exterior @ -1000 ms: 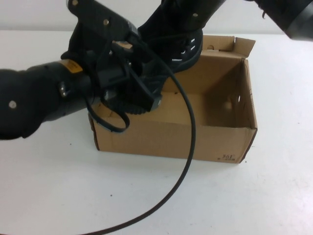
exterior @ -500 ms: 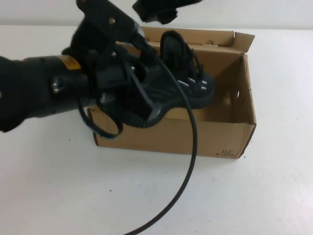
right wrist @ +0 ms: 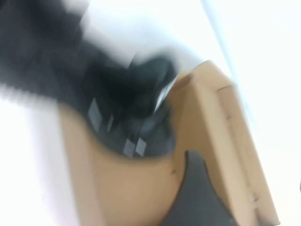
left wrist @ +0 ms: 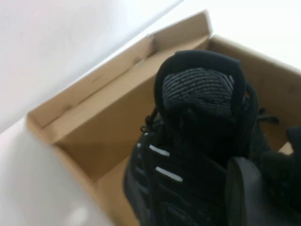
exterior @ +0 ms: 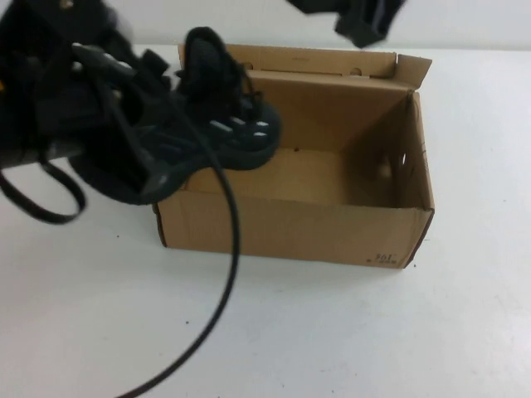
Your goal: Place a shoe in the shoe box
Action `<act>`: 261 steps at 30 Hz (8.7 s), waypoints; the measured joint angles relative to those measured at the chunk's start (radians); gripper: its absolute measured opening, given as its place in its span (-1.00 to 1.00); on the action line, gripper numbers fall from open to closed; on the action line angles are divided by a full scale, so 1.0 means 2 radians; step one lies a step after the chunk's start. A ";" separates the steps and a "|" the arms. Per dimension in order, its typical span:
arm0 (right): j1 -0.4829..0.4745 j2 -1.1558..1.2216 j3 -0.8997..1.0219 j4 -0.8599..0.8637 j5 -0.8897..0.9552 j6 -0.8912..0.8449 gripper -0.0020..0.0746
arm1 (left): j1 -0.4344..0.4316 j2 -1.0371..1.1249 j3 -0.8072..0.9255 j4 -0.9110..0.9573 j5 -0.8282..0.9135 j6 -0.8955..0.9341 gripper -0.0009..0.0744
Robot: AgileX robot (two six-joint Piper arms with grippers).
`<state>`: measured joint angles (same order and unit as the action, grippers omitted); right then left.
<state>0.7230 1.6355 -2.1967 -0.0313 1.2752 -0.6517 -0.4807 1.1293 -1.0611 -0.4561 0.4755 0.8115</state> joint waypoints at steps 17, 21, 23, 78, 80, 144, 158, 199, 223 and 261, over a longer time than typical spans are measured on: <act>0.000 -0.043 0.179 0.097 -0.001 -0.040 0.34 | 0.250 -0.010 -0.047 -0.289 0.368 0.335 -0.85; 0.000 -0.043 0.179 0.121 -0.008 -0.040 0.65 | 0.254 -0.011 -0.051 -0.293 0.378 0.342 -0.85; 0.000 -0.043 0.179 0.133 -0.014 -0.042 0.72 | 0.255 -0.011 -0.051 -0.293 0.380 0.342 -0.85; -0.121 0.042 0.180 0.480 -0.019 -0.228 0.77 | 0.256 -0.012 -0.051 -0.293 0.381 0.313 -0.86; -0.113 0.044 0.180 0.472 -0.019 -0.228 0.77 | 0.256 -0.012 -0.051 -0.293 0.381 0.312 -0.86; -0.178 0.175 0.067 0.290 -0.116 -0.121 -0.91 | 0.256 -0.013 -0.054 -0.127 0.263 -0.035 -0.96; -0.178 0.257 0.047 0.282 -0.161 -0.110 -0.91 | 0.256 -0.013 -0.054 -0.124 0.263 -0.035 -0.97; -0.178 0.287 0.045 0.239 -0.207 -0.054 -0.34 | 0.256 0.006 -0.054 -0.123 0.275 -0.035 -0.97; -0.178 0.118 0.045 0.243 -0.120 0.001 -0.98 | 0.256 -0.169 -0.054 -0.125 0.337 -0.010 -0.97; -0.178 -0.555 0.770 0.239 -0.457 0.046 -0.99 | 0.255 -0.444 0.204 -0.152 0.065 -0.036 -0.97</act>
<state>0.3675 0.5263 -0.6558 0.4458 0.3621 -0.5590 0.0293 0.2404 -0.6528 -0.7605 0.6059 0.7401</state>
